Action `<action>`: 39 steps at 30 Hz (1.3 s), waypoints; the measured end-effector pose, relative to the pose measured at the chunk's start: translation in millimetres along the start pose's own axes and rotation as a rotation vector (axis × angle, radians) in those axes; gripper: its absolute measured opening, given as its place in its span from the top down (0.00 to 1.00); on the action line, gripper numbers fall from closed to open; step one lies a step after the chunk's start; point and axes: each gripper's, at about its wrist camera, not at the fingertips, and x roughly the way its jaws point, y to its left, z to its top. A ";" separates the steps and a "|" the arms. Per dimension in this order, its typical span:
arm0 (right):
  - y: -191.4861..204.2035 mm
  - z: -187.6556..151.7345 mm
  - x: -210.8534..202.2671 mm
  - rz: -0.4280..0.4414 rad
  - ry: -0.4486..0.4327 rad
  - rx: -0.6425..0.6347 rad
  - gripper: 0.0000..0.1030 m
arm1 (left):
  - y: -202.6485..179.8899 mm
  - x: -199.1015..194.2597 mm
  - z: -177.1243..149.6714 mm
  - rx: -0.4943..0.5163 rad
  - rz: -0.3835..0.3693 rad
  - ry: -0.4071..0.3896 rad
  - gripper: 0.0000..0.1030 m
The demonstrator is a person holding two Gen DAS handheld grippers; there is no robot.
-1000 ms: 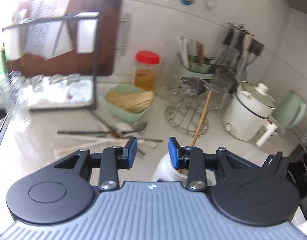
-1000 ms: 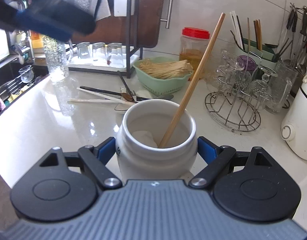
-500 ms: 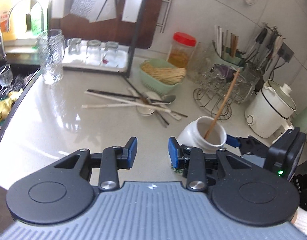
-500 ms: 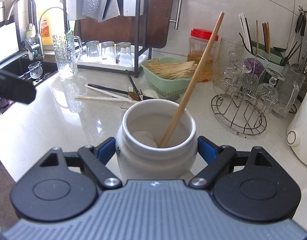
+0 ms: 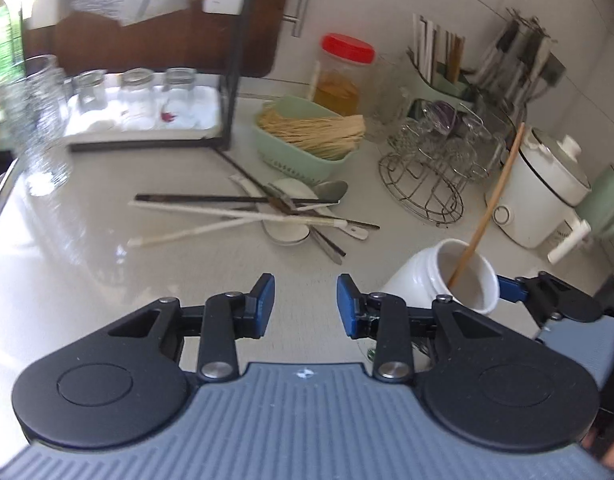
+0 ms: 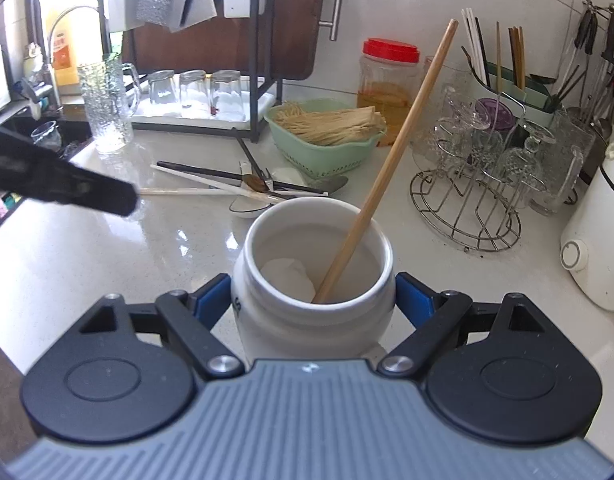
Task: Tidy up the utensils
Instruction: 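Open the left gripper to release the chopstick and withdraw, then grasp a white plastic chopstick from the pile with the left gripper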
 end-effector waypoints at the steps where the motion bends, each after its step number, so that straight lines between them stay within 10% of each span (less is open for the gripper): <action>1: 0.0 -0.5 -0.6 -0.005 0.002 0.004 0.13 | 2.7 6.5 4.0 0.024 -0.011 0.006 0.62; 20: 0.5 3.6 0.7 -0.083 0.035 0.075 0.13 | 32.9 114.4 47.2 0.695 -0.071 0.140 0.63; 39: 2.3 20.8 14.1 -0.101 0.120 0.082 0.13 | 33.5 161.4 63.8 0.967 -0.108 0.190 0.76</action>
